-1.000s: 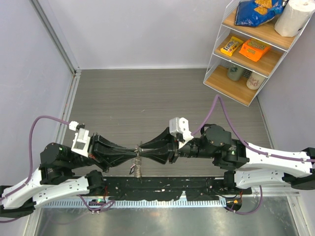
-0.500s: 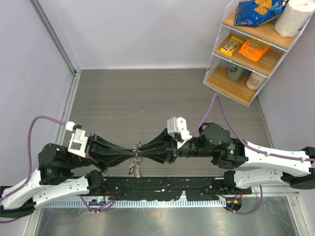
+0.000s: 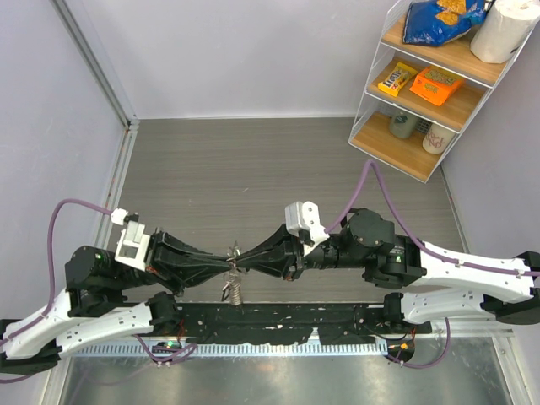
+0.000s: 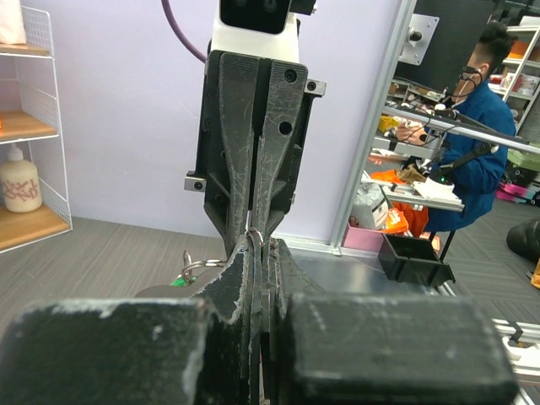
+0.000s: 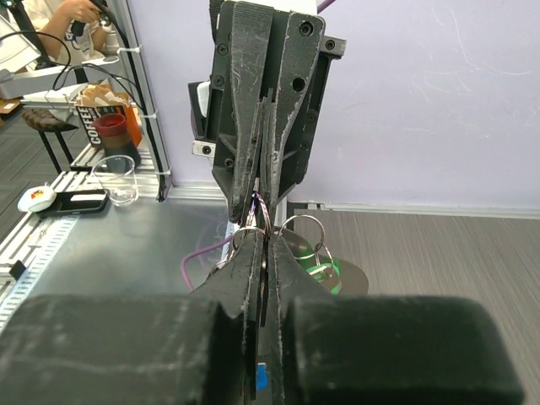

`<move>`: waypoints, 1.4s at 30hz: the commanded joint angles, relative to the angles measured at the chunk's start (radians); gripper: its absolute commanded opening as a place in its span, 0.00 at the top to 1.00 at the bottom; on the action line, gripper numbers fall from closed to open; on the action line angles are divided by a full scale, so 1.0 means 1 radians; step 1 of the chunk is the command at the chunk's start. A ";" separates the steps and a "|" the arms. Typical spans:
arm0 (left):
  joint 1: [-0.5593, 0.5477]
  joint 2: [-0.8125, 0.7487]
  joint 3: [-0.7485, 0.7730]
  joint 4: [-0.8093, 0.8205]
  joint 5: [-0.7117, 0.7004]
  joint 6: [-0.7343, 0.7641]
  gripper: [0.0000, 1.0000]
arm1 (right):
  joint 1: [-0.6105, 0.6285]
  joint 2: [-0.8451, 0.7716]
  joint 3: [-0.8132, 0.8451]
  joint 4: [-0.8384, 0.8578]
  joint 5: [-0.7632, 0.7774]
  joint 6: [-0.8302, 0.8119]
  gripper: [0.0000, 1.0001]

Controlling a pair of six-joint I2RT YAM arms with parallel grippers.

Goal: Put the keys on the keyring

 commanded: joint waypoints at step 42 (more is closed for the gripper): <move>0.001 0.077 0.117 -0.368 0.008 -0.013 0.73 | 0.005 -0.140 -0.160 0.004 -0.013 0.002 0.95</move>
